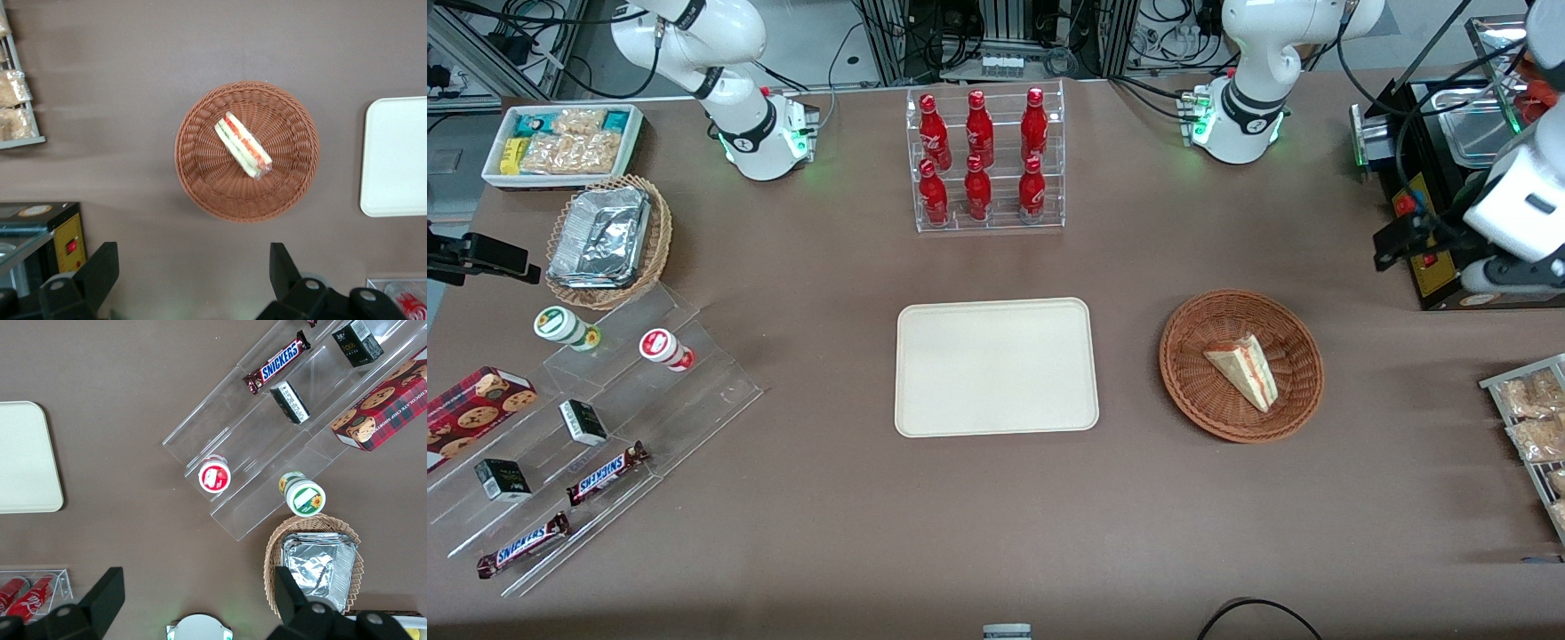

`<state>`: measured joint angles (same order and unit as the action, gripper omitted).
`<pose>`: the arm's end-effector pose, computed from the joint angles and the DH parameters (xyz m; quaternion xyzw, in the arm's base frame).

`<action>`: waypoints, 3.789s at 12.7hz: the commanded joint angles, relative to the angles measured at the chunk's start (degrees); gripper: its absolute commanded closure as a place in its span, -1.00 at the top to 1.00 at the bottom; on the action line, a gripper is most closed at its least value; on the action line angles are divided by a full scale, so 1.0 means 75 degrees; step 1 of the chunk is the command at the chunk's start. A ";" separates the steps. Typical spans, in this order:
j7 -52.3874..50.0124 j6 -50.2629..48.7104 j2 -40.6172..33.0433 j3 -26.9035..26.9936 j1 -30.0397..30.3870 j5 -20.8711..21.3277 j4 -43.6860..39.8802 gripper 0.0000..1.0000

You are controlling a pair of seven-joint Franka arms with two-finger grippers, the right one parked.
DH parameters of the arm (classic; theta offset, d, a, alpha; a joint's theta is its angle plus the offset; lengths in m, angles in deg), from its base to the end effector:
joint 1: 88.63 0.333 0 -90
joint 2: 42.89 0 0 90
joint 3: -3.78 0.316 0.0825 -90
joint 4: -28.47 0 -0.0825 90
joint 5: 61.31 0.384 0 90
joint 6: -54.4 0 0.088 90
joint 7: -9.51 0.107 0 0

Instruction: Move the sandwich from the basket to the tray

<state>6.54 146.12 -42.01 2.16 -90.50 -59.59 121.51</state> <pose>0.5591 -0.0308 0.5935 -0.9997 0.0053 0.0183 0.0158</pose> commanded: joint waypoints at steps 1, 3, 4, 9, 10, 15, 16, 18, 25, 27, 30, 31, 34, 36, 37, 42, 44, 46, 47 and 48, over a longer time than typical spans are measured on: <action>-0.0482 0.1008 0.0128 -0.0089 0.0040 -0.0029 0.0729 1.00; -0.1240 0.1735 0.0409 -0.0124 -0.0054 -0.0029 0.1105 1.00; -0.1895 0.2122 0.0491 -0.0124 -0.0194 -0.0029 0.1327 1.00; -0.4696 0.4441 0.0598 -0.0136 -0.0581 -0.0029 0.3013 1.00; -0.5167 0.4759 0.0644 -0.0136 -0.0582 -0.0006 0.3249 1.00; -0.5464 0.5921 0.0679 -0.0136 -0.0582 -0.0006 0.4434 1.00; -0.5476 0.5946 0.0796 -0.0147 -0.0593 -0.0006 0.4481 1.00; -0.5814 0.5981 0.0925 -0.0148 -0.0873 0.0006 0.4505 1.00; -0.5863 0.6731 0.1336 -0.0136 -0.0945 0.0053 0.4857 1.00; -0.5863 0.6918 0.1499 -0.0112 -0.0945 0.0053 0.4857 1.00; -0.5875 0.7106 0.1710 -0.0112 -0.0945 0.0053 0.4845 1.00; -0.5875 0.7222 0.1827 -0.0112 -0.0933 0.0053 0.4845 0.93; -0.5863 0.7282 0.1946 -0.0101 -0.0933 0.0053 0.4810 -0.76; -0.5840 0.7224 0.1864 -0.0101 -0.0945 0.0053 0.4787 -1.00; -0.5816 0.7130 0.1794 -0.0101 -0.0933 0.0053 0.4786 -1.00; -0.5314 0.5272 0.0879 -0.0135 -0.1003 0.0111 0.3947 -1.00; -0.5301 0.3960 0.1089 -0.0217 -0.1353 0.0088 0.2613 -1.00; -0.5405 0.3066 0.1498 -0.0241 -0.1822 -0.0005 0.1312 -1.00; -0.5441 0.2959 0.1674 -0.0241 -0.2160 -0.0029 0.0854 -1.00; -0.5418 0.2934 0.1850 -0.0241 -0.2419 -0.0041 0.0582 -1.00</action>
<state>-33.72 170.35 -33.19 -0.07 -105.11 -59.65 132.89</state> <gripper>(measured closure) 0.819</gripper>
